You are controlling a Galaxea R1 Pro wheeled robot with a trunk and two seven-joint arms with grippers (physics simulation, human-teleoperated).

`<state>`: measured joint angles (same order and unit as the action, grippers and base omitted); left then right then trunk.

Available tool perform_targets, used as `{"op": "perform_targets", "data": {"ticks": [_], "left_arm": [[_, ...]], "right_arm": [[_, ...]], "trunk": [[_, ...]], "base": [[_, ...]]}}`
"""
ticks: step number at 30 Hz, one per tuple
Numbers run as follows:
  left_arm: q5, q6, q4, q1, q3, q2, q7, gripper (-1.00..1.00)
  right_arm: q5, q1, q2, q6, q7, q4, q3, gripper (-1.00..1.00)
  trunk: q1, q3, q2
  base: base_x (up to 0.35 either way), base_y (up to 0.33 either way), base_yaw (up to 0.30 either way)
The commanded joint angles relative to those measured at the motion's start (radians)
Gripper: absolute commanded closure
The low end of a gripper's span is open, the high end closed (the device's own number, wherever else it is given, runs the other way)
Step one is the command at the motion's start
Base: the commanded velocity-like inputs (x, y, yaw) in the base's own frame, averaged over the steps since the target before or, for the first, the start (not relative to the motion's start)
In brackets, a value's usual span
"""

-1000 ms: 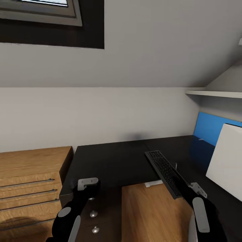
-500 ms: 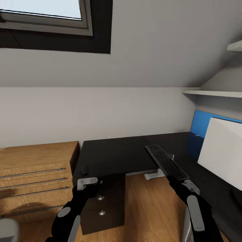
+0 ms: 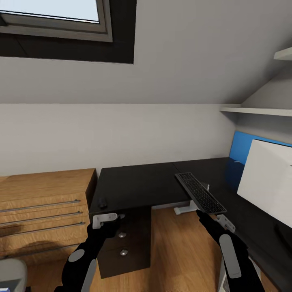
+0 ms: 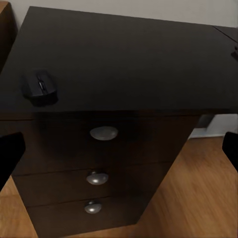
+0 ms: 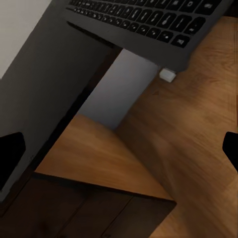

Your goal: In the bedroom, organize the workspace by keeping the computer under the desk, ensuring the monitor is on the desk, placing the keyboard on the desk next to the monitor, placing the mouse on the desk next to the keyboard, moving the folder from the swivel chair onto the desk next to the mouse, stacking the notebook on top of the folder with the pen on top of the notebook, and positioning the swivel chair next to the desk.

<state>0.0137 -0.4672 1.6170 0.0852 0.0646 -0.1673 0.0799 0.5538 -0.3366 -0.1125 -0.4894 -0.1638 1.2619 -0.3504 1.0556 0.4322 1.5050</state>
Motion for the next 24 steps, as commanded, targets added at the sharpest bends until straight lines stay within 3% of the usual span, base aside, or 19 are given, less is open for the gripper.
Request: {"op": "perform_targets", "data": {"ticks": [1,9,12,17,24], "left_arm": [[0.002,-0.005,0.001,0.001,0.001,0.000,0.006,-1.00],[0.002,-0.005,0.001,0.001,0.002,0.000,0.007,-1.00],[0.002,-0.005,0.001,0.001,0.003,-0.001,0.007,-1.00],[0.001,-0.005,0.001,0.001,0.004,-0.004,0.011,-1.00],[0.003,-0.004,0.001,0.001,0.010,-0.004,0.132,-1.00]], "right_arm": [[0.011,-0.001,0.000,0.000,-0.007,0.001,-0.001,-1.00],[0.011,-0.001,0.001,0.015,-0.008,-0.006,-0.012,-1.00],[0.012,-0.001,0.002,0.015,-0.008,-0.039,-0.057,-1.00],[0.012,-0.001,0.002,0.015,-0.008,-0.062,-0.075,-1.00],[0.012,-0.001,0.002,0.015,-0.008,-0.067,-0.079,-1.00]], "trunk": [[0.000,0.003,0.001],[0.000,0.015,0.001],[0.008,0.027,0.015],[0.027,0.050,0.050],[0.054,0.083,0.099]], "base": [[-0.001,0.000,0.000],[0.000,0.000,0.000],[0.000,0.000,0.000],[0.000,0.000,0.000],[0.000,0.000,0.000]]}}
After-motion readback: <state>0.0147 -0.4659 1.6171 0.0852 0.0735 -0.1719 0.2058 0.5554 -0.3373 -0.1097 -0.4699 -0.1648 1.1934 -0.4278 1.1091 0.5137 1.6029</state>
